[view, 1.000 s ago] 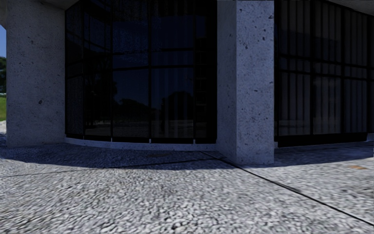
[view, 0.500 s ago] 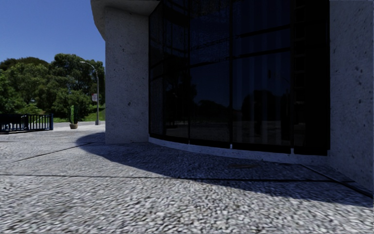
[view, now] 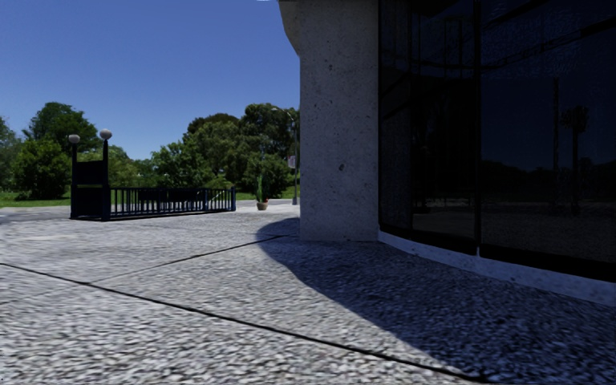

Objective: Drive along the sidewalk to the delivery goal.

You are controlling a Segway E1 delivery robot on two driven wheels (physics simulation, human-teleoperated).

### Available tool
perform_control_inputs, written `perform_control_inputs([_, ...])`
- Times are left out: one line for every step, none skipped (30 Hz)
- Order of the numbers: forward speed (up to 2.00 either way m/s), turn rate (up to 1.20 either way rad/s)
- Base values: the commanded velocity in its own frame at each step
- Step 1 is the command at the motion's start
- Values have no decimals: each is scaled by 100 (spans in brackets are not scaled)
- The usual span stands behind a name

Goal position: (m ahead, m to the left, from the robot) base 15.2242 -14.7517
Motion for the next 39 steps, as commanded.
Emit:
perform_control_inputs([200,90])
perform_control_inputs([200,90])
perform_control_inputs([200,90])
perform_control_inputs([200,90])
perform_control_inputs([200,90])
perform_control_inputs([200,90])
perform_control_inputs([200,90])
perform_control_inputs([200,76])
perform_control_inputs([200,76])
perform_control_inputs([200,0])
perform_control_inputs([200,0])
perform_control_inputs([200,0])
perform_control_inputs([200,0])
perform_control_inputs([200,0])
perform_control_inputs([200,0])
perform_control_inputs([200,0])
perform_control_inputs([200,0])
perform_control_inputs([200,0])
perform_control_inputs([200,0])
perform_control_inputs([200,0])
perform_control_inputs([200,0])
perform_control_inputs([200,0])
perform_control_inputs([200,0])
perform_control_inputs([200,0])
perform_control_inputs([200,0])
perform_control_inputs([200,0])
perform_control_inputs([200,0])
perform_control_inputs([200,0])
perform_control_inputs([200,0])
perform_control_inputs([200,0])
perform_control_inputs([200,0])
perform_control_inputs([200,0])
perform_control_inputs([200,0])
perform_control_inputs([200,0])
perform_control_inputs([200,0])
perform_control_inputs([200,0])
perform_control_inputs([200,0])
perform_control_inputs([200,0])
perform_control_inputs([200,0])
